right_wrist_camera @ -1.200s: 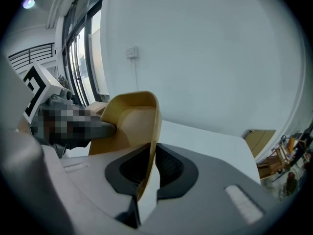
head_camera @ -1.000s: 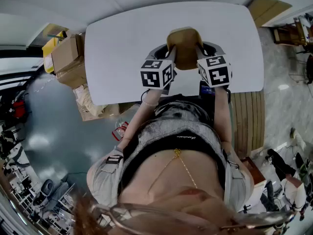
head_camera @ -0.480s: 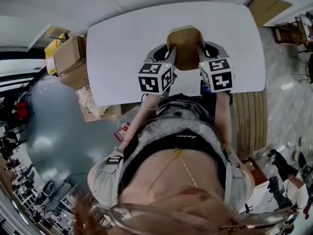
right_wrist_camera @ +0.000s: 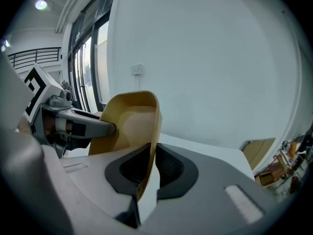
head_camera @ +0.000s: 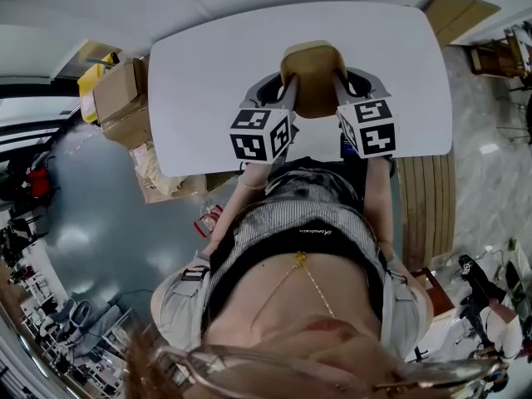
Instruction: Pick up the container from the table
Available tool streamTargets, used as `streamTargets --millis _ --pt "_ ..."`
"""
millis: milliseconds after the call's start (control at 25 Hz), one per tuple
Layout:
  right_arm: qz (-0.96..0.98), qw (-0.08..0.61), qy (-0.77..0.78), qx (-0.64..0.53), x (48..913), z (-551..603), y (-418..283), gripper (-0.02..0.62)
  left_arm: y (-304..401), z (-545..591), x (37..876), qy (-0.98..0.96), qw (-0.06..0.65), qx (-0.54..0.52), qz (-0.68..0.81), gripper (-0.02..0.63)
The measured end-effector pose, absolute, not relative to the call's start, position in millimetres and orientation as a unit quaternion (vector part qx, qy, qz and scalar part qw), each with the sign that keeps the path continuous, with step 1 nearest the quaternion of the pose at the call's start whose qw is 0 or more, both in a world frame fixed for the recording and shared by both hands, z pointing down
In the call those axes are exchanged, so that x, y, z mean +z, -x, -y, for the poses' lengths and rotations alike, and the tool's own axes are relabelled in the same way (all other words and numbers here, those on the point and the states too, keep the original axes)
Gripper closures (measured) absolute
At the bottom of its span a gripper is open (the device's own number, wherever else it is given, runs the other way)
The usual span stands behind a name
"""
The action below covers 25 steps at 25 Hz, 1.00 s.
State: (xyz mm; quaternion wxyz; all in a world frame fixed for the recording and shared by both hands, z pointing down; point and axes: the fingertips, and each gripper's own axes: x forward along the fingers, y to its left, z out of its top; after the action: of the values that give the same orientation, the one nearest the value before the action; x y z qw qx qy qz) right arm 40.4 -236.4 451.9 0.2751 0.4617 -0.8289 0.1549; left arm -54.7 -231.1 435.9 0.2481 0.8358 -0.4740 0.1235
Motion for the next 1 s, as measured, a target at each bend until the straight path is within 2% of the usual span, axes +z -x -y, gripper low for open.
streamTargets --millis 1000 --pt "0.841 0.275 -0.441 0.148 450.7 237.3 -47.0 0.545 47.9 227.8 434.6 -0.825 0.245 0.119 0.495 0.546"
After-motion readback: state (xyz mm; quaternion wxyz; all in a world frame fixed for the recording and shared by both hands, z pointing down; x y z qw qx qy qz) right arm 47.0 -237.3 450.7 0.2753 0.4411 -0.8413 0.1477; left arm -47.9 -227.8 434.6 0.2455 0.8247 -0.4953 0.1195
